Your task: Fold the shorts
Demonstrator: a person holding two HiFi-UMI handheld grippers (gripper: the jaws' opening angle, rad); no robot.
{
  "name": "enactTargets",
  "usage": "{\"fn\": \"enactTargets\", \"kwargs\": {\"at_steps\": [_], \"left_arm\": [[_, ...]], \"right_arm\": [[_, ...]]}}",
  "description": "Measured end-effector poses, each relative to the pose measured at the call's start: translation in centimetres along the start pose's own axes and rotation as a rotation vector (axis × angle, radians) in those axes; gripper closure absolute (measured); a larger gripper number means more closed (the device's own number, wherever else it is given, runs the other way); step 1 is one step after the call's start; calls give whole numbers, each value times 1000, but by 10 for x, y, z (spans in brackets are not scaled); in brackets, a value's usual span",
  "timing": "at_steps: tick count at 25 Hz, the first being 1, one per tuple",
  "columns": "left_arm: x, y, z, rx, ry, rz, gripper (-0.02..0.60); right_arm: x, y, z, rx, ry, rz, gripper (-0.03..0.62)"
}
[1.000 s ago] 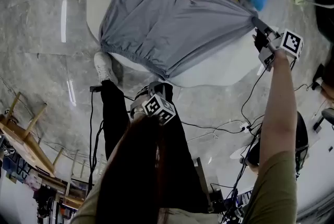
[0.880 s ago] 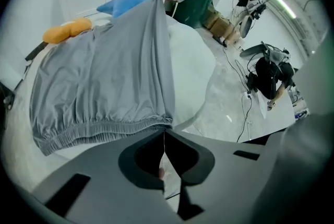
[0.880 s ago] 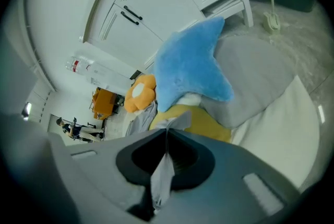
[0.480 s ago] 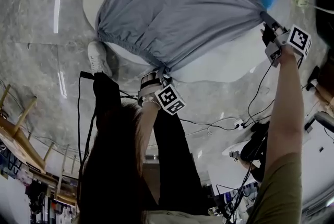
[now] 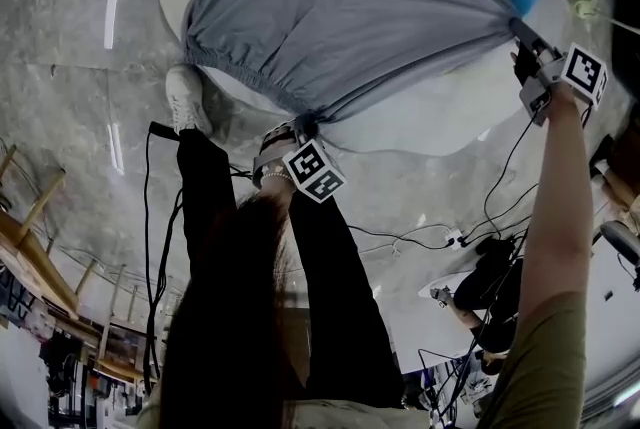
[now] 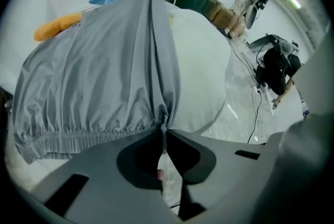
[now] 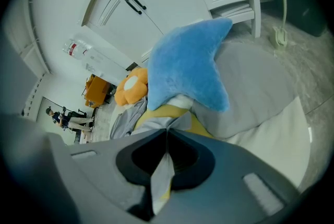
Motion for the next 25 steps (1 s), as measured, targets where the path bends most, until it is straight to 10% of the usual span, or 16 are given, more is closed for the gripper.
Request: {"fn": "enactTargets", "kwargs": {"at_steps": [15,25], "left_arm": [[-92,-161,-47,347,-508,181,551],[-216,-165,-97,270,-630,171,549]], "right_arm": [[-124,10,74,40,-36,-28,579],[-257,151,120,12,-188,-53,579]]}}
Point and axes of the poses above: the fingertips, and each gripper's own axes: y forward along the fingers, x to its right, z out of its top, the point moved 9 cm from there along -y, backward along the fingers, and after that the axes turned 3 degrees about -z, right-handed, at the moved point
